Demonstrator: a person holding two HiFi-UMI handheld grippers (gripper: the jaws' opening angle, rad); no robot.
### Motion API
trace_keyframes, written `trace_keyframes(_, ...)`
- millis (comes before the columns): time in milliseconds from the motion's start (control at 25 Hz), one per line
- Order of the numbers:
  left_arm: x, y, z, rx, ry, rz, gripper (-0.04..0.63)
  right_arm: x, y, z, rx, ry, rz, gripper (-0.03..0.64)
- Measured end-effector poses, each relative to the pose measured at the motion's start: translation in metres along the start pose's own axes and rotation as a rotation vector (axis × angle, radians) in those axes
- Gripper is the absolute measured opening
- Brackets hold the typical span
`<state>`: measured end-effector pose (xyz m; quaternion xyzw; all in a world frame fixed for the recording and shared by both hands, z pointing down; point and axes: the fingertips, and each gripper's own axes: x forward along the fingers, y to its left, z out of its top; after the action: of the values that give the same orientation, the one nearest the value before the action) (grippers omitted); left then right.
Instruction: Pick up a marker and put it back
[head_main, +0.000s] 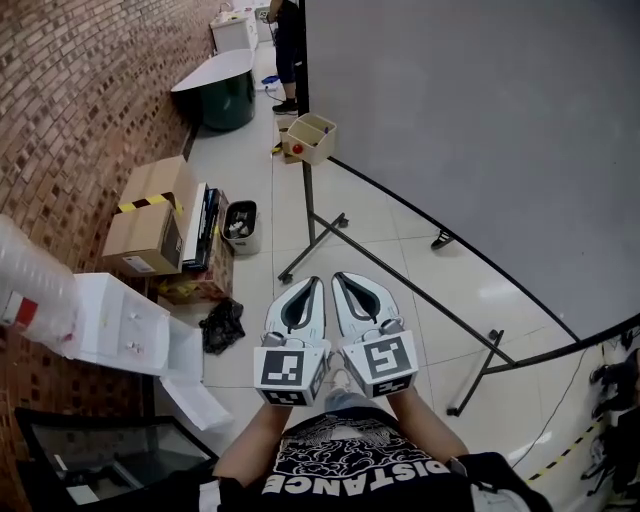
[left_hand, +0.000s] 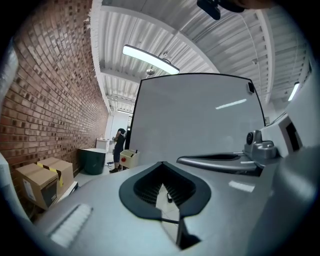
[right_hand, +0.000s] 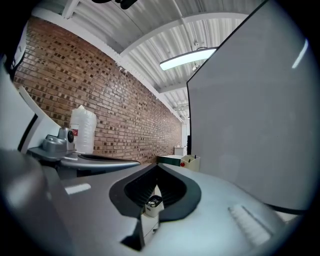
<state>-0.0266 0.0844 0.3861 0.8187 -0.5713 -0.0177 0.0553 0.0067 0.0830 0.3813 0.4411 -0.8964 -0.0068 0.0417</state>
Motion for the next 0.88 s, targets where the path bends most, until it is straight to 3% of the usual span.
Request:
trace_keyframes(400,0.085,0.017,0.005,0.01,-0.002,0.011,0.006,0.059,-0.056,-0.001,-0.012,-0.003,0.024,0.0)
trace_keyframes(880,0.139,0.036,0.011,0.015,0.005,0.047,0.006,0.107,-0.097,0.006,-0.024,-0.018,0.055,0.0)
